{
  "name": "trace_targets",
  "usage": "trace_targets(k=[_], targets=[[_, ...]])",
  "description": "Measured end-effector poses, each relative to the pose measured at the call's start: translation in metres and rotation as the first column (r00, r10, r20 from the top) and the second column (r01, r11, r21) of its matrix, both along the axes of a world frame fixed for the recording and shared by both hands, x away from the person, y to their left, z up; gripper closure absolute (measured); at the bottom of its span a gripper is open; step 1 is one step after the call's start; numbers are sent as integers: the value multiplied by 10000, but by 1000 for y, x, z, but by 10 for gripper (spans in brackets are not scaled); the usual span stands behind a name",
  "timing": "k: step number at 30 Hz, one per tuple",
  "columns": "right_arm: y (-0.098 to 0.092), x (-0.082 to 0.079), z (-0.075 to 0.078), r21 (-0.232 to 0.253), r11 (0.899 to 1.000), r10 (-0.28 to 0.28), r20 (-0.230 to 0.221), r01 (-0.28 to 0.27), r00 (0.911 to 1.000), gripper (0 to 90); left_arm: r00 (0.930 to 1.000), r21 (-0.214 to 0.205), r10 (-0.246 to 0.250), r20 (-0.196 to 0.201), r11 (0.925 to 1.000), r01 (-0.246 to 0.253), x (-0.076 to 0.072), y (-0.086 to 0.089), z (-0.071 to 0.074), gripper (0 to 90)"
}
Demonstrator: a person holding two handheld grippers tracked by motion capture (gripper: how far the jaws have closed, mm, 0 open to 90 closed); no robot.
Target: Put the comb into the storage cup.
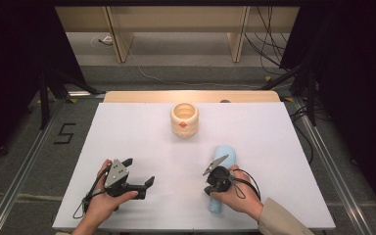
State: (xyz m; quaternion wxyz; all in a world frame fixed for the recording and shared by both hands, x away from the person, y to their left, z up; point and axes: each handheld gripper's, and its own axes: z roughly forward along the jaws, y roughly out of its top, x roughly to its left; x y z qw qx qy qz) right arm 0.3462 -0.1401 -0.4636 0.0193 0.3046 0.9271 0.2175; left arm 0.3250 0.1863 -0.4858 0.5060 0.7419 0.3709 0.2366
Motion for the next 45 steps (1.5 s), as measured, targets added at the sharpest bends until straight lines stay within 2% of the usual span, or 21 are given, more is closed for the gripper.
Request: trace_targets(k=[4, 10, 11, 15, 21, 29, 32, 38, 41, 43, 45], targets=[[-15, -7, 1, -113, 9999, -39, -184, 37, 9998, 900, 10000, 4, -6, -14, 10000, 6, 0, 0, 0, 0], [-44, -14, -1, -367, 9979, -538, -358, 525, 9979, 900, 10000, 14, 4, -17, 10000, -4, 0, 0, -1, 0], [-44, -14, -1, -367, 9979, -538, -358, 525, 9979, 900, 10000, 14, 4, -17, 10000, -4, 0, 0, -1, 0], [-64, -14, 0, -461, 9938, -1027, -297, 1013, 9943, 900, 10000, 18, -3, -35, 10000, 3, 0, -1, -1, 0], [-80, -11, 2, -581, 9881, -1445, -290, 1426, 9891, 900, 10000, 43, -19, -36, 10000, 19, 0, -1, -1, 1], [-88, -6, 2, -736, 9833, -1682, -196, 1664, 9856, 900, 10000, 42, -30, -38, 10000, 30, 0, -1, -1, 1], [-90, -5, 3, -931, 9795, -1797, -41, 1786, 9837, 900, 10000, 29, -23, -43, 10000, 24, 0, -1, -1, 0], [-91, -4, 4, -1026, 9797, -1729, 3, 1720, 9849, 900, 10000, 30, -44, -51, 10000, 44, 0, -1, -1, 1], [-90, -4, 5, -1029, 9813, -1634, 14, 1627, 9866, 900, 10000, 22, -37, -59, 10000, 37, 1, -1, -1, 1], [-90, -5, 7, -811, 9852, -1513, 4, 1508, 9885, 878, 10000, 26, -38, -51, 10000, 38, 1, -1, -1, 1], [-88, -5, 14, -493, 9923, -1134, 115, 1138, 9935, 815, 10000, 30, -34, -43, 10000, 34, 1, -1, -1, 1]])
